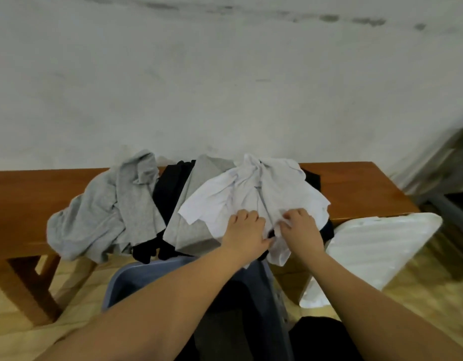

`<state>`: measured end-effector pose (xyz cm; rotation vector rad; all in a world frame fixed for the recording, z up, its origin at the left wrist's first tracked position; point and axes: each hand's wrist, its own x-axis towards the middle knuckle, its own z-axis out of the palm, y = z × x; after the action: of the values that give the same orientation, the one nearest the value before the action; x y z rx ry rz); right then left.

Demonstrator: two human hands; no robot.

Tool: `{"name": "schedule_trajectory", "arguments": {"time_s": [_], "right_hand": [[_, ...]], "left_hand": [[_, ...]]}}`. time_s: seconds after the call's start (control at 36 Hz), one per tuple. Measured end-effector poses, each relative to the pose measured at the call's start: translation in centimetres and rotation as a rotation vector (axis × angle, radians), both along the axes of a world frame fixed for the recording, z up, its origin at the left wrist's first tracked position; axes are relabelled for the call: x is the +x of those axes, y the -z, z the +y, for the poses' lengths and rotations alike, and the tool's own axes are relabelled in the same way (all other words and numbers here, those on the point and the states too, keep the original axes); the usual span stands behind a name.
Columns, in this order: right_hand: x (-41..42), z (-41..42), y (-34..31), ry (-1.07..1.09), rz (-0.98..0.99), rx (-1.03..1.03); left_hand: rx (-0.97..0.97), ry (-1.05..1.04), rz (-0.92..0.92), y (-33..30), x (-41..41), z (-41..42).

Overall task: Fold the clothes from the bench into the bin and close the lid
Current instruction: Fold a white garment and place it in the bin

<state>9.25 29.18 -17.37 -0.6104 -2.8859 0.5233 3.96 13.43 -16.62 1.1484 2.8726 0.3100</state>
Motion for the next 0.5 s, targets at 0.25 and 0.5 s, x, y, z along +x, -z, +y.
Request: {"name": "schedule_trajectory", "arguments": {"time_s": [0.25,0.5], "right_hand": [[-0.4,-1.0,-6.0,0.055,0.135,-0.512],[0.2,-1.7,-12.2,0.037,0.297,-0.804]], "left_hand": [[0.220,-0.126,-0.317,-2.4,0.9,3.3],[0.721,-0.177,-0.667,-10.2,1.2,0.6]]}}
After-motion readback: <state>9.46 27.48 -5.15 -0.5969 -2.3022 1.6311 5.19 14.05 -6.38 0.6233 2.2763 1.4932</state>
